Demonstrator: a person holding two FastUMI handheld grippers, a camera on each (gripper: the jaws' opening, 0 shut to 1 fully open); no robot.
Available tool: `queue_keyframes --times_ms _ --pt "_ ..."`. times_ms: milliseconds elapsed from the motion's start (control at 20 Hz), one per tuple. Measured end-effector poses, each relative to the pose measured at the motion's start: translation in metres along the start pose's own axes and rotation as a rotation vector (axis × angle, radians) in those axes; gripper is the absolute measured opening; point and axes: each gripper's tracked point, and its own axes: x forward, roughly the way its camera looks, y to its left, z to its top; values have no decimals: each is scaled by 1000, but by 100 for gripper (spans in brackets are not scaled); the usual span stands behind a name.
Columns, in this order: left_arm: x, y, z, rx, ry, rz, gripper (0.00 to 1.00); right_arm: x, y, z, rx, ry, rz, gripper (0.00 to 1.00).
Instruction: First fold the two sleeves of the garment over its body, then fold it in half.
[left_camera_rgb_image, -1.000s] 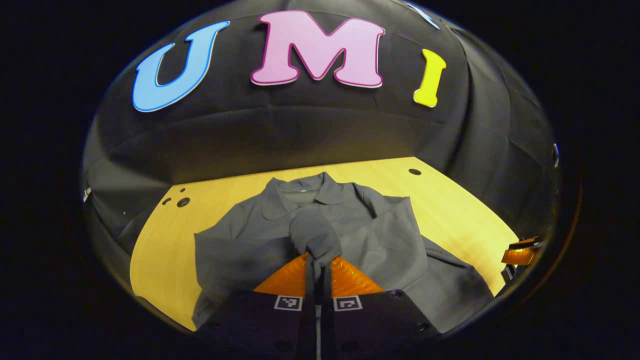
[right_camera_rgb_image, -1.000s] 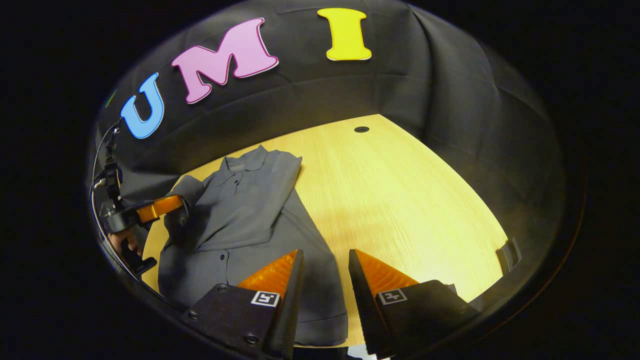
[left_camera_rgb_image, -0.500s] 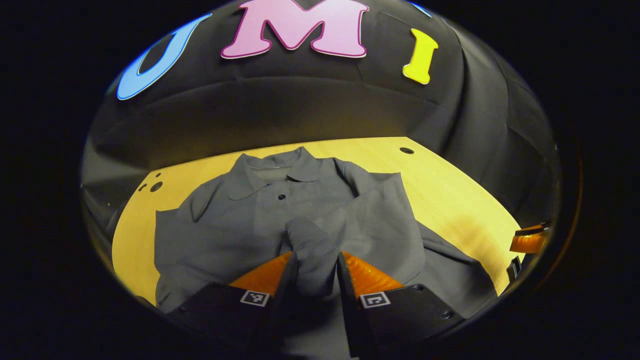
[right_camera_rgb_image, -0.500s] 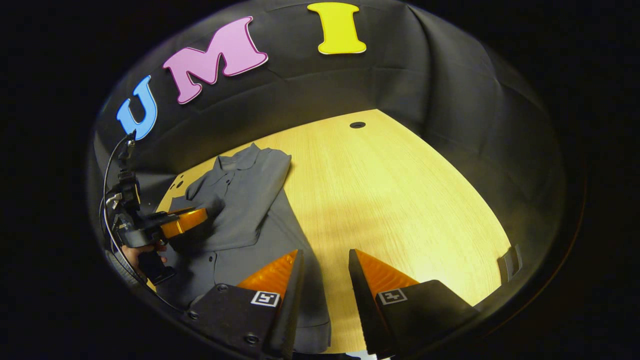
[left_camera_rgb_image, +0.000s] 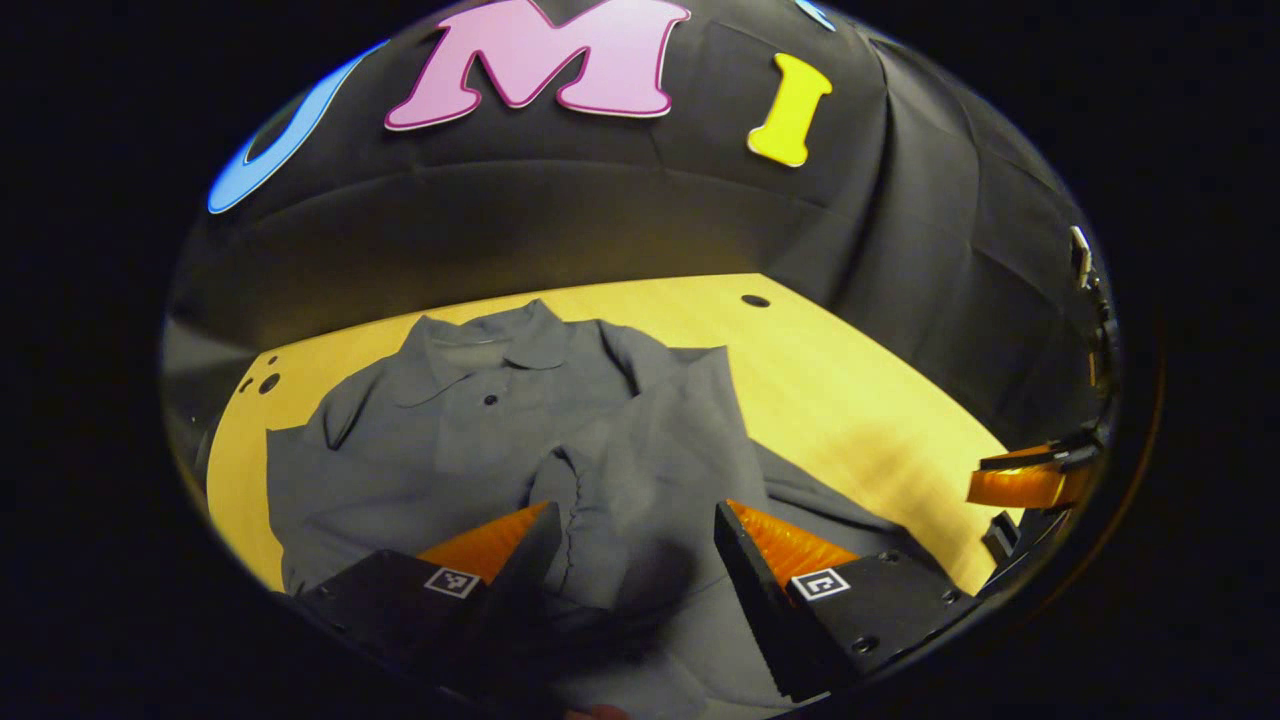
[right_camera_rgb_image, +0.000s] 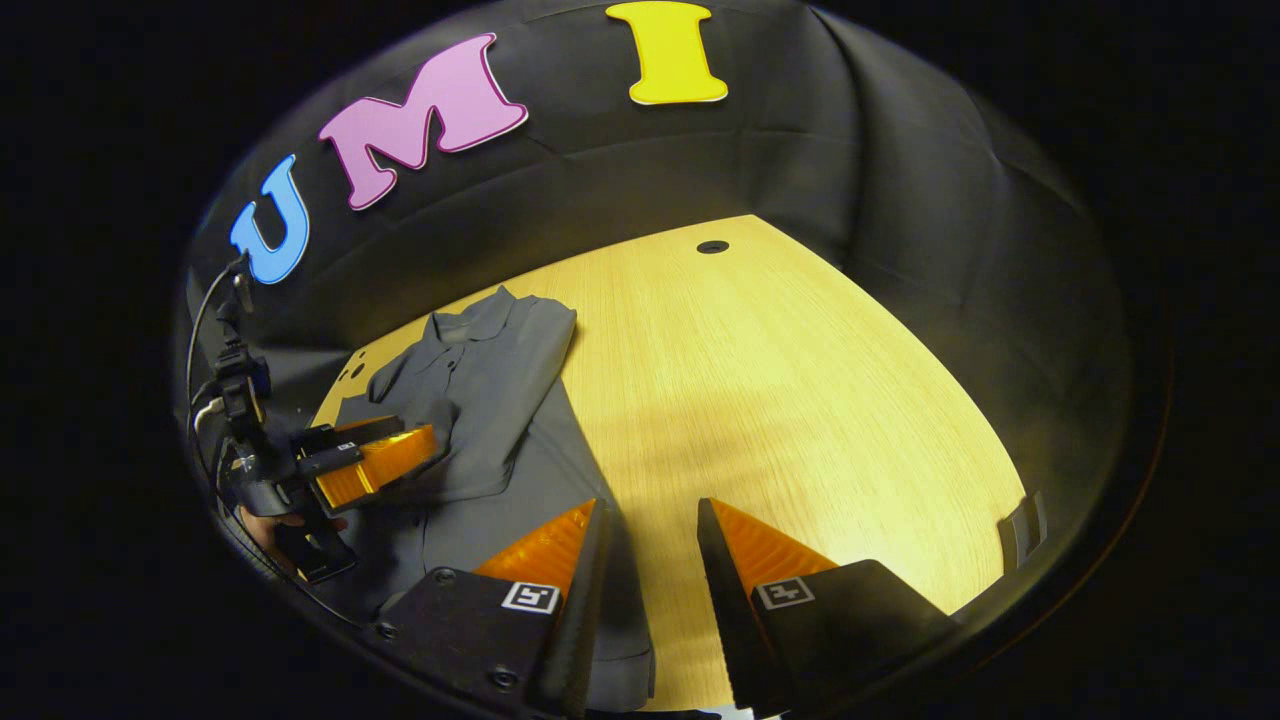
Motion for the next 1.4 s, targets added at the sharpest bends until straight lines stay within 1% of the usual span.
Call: queue_keyframes --times_ms 150,250,300,350,400,450,500,600,750,800,850,1050,1200,1400 --pt "-27 -13 20 -19 -68 -62 97 -3 5 -5 -1 1 -3 57" --pt "-53 -11 33 -35 -114 -84 97 -8 11 -10 -1 4 0 58" --pt "-67 -8 38 -36 -131 -86 96 -10 15 -13 1 7 4 61" --pt "-81 -1 40 -38 -146 -85 96 -12 19 -17 1 10 7 51" --pt "-93 5 39 -41 -153 -84 96 -15 23 -21 -1 12 10 65" --pt "-107 15 39 -50 -158 -77 96 -20 26 -25 -7 16 11 66" --pt "-121 25 36 -61 -160 -69 96 -25 31 -29 -12 20 17 72" --pt "-144 51 23 -92 -152 -33 96 -34 37 -36 -25 27 22 79" --pt "-181 93 -3 -145 -131 46 96 -46 42 -50 -44 52 17 84" --pt "-192 106 -12 -162 -124 77 96 -50 43 -55 -49 61 12 77" --pt "-204 120 -25 -174 -113 110 96 -52 43 -60 -49 70 8 91" --pt "-240 165 -80 -187 -35 210 96 -58 43 -82 -60 119 -13 92" --pt "-257 188 -134 -186 56 275 96 -58 38 -98 -82 152 -36 92" --pt "-267 192 -189 -210 166 300 96 -56 32 -114 -98 189 -55 92"
